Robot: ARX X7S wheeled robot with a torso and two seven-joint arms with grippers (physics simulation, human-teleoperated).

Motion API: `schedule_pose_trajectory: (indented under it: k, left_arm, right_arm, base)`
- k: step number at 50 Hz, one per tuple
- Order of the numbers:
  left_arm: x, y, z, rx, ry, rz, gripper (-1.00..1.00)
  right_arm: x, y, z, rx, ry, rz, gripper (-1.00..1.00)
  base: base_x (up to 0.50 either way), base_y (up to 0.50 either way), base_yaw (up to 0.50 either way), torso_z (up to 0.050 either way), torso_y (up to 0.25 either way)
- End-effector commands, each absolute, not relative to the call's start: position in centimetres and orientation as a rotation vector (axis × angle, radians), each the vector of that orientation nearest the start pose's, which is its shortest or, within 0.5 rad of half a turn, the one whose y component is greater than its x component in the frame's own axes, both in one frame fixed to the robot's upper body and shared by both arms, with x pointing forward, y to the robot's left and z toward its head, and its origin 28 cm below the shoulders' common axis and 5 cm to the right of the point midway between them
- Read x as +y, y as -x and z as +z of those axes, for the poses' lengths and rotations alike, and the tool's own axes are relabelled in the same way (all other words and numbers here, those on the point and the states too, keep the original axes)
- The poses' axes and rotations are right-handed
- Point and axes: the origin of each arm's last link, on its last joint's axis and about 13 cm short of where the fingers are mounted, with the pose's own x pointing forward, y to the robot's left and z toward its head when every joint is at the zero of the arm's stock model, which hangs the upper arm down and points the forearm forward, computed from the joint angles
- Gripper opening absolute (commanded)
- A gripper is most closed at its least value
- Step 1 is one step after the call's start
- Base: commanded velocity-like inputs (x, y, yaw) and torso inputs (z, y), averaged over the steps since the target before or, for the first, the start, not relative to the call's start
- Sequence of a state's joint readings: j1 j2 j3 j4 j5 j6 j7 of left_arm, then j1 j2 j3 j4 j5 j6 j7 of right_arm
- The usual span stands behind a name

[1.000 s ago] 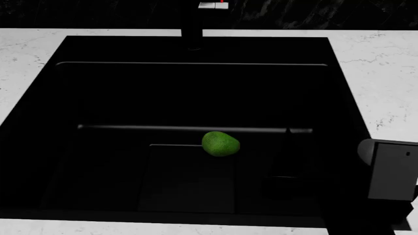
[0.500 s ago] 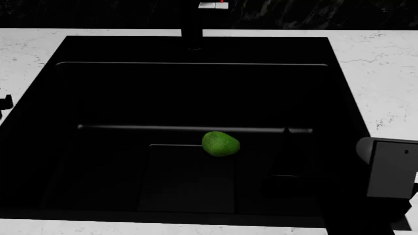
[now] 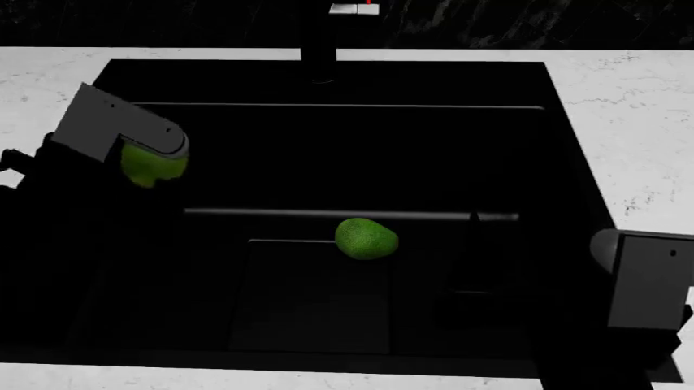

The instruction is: Pick the lime from the counter and place it in the sink

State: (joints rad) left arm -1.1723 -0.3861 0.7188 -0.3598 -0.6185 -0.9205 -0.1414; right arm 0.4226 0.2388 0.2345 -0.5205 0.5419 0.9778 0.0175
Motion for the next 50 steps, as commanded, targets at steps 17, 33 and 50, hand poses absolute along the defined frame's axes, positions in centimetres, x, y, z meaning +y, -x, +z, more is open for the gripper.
schedule_pose_trajectory:
  k: [17, 33, 50]
  left_arm:
    - [19.6, -39.2, 13.7, 0.812, -0.846, -0.426, -1.00]
    - [18.8, -38.0, 9.5, 0.903, -0.884, -0.483, -1.00]
    - [18.6, -38.6, 10.7, 0.872, -0.872, -0.503, 1.00]
  right_arm:
    - [-15.5, -24.3, 16.7, -0.019, -0.195, 0.124, 1.00]
    - [-15.5, -23.9, 16.7, -0.022, -0.195, 0.117, 1.00]
    - [-15.6, -24.0, 16.4, -0.024, -0.208, 0.117, 1.00]
  base:
    - [0.00, 0.00, 0.00, 0.000, 0.000]
    - [0.00, 0.00, 0.00, 0.000, 0.001]
    - [0.00, 0.00, 0.00, -0.002, 0.000]
